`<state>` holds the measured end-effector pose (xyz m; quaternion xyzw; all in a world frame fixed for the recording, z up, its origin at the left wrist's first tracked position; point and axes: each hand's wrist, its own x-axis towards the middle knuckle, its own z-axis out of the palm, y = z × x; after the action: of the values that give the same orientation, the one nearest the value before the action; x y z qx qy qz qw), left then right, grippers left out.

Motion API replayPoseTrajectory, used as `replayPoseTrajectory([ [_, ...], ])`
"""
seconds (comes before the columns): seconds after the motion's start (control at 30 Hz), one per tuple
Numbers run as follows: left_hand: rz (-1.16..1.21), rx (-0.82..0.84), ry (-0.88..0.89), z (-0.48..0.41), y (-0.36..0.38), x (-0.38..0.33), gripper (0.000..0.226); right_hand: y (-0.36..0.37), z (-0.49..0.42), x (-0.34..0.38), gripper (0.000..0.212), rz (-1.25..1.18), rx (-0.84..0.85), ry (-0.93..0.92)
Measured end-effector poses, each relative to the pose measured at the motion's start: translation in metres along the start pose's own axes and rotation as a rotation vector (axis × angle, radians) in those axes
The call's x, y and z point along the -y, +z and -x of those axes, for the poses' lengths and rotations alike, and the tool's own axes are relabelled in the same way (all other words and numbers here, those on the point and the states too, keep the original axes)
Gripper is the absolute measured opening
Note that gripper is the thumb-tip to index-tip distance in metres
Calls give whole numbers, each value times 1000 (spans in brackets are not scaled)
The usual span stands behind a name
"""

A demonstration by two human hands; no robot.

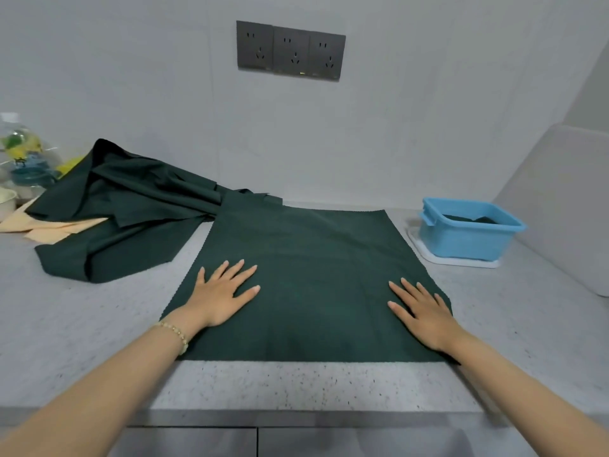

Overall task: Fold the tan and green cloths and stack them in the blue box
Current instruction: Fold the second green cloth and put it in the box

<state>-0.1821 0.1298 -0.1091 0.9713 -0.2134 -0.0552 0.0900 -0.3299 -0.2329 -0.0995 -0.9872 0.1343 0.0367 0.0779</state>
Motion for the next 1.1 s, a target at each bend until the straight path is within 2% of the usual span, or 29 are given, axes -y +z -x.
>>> replayPoseTrajectory([
  [0.1, 94, 51, 64, 12, -7, -21, 72, -5, 13, 21, 62, -65, 37, -126],
  [0.2, 194, 124, 328, 36, -5, -57, 88, -3, 35, 51, 74, -122, 74, -427],
  [0.3, 104, 164, 470, 54, 1, -83, 94, 1, 43, 68, 78, -8, 42, -556],
  [0.47, 32, 116, 466, 60, -7, -88, 66, -5, 44, 77, 56, 86, -12, -543],
  [0.6, -12, 50, 388, 60, -21, -78, 60, -14, 43, 66, 63, 67, 24, -495],
  [0.7, 2, -8, 323, 57, -33, -64, 56, -24, 39, 43, 69, 59, -13, -398],
  [0.8, 5, 24, 288, 54, -38, -55, 40, -38, 38, 14, 67, 127, -44, -265],
  [0.9, 29, 53, 293, 54, -40, -55, 19, -45, 43, -2, 55, 189, -32, -247],
  [0.97, 50, 62, 287, 54, -45, -53, 16, -42, 47, -3, 46, 122, -47, -299],
  [1.03, 69, 85, 292, 56, -54, -50, 26, -44, 53, 0, 37, 0, -22, -355],
  [1.1, 96, 186, 292, 62, -66, -46, 33, -57, 59, 0, 35, -188, 112, -396],
])
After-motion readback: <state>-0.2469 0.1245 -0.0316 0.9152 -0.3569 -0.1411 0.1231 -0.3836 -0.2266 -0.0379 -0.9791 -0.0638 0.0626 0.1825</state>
